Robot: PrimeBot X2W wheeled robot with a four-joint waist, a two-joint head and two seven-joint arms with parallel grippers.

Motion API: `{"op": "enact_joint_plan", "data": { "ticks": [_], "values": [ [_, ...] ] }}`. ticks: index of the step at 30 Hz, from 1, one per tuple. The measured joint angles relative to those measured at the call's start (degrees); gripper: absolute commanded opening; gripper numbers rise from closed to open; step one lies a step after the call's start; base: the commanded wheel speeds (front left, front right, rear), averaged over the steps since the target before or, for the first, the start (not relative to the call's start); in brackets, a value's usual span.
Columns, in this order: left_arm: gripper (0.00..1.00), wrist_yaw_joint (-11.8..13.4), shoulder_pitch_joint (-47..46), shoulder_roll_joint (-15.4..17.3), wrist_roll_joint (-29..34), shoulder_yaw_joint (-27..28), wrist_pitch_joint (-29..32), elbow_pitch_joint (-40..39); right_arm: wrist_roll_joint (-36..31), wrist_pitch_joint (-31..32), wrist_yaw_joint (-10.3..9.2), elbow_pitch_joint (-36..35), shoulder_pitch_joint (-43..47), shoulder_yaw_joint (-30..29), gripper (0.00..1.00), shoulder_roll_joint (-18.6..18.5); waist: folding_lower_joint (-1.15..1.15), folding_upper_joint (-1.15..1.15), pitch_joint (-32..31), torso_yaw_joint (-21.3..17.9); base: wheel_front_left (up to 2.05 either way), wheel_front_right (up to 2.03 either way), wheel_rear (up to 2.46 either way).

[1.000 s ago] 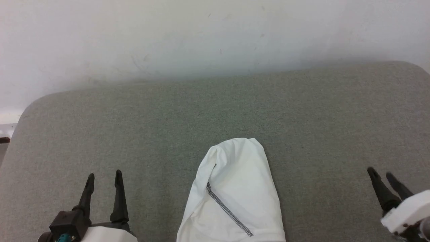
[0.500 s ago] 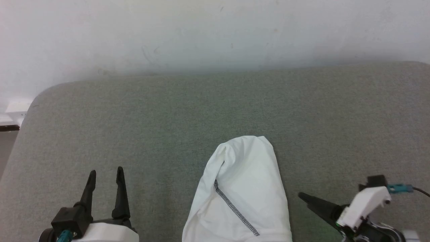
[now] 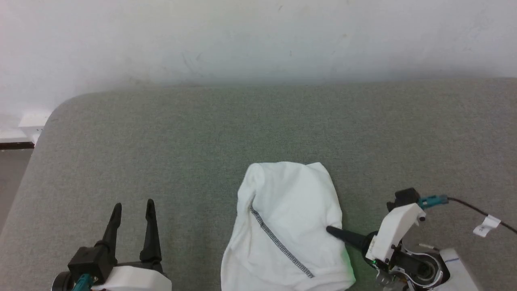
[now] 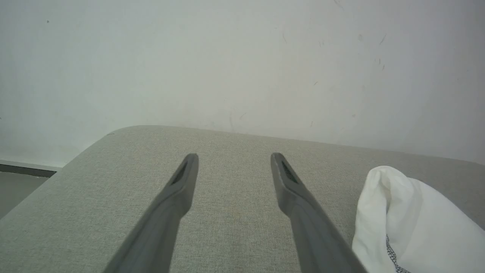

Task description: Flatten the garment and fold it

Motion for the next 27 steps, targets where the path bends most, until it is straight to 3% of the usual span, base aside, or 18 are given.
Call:
{"op": "enact_joint_plan", "data": {
  "ticks": [6,12,19,27],
  "values": [
    [1.0,0.07,0.14,-0.12,0.02,-0.03,0.0,-0.38,-11.63,-7.24,0.0,-7.02,-0.48,9.99,0.0,-8.61,0.0,0.0,-0.75,-1.44,0.0,0.0,0.0],
    [1.0,0.36,0.42,-0.43,0.02,-0.11,-0.01,-1.99,-26.86,-11.02,0.02,-7.12,-2.77,17.59,0.0,-16.83,0.0,0.0,-0.7,-4.96,0.0,0.0,0.0],
    [1.0,0.25,-0.65,-0.22,0.49,-0.55,-0.01,-4.77,-34.2,-12.99,0.02,-5.81,-7.87,18.11,0.0,-21.27,0.0,0.0,1.4,-11.04,0.0,0.0,0.0],
    [1.0,-1.45,-6.97,2.23,1.97,-1.99,0.92,-8.18,-38.54,-18.19,0.03,-0.27,-13.2,11.54,0.0,-24.77,0.0,0.0,8.38,-16.85,0.0,0.0,0.0]
  ]
}}
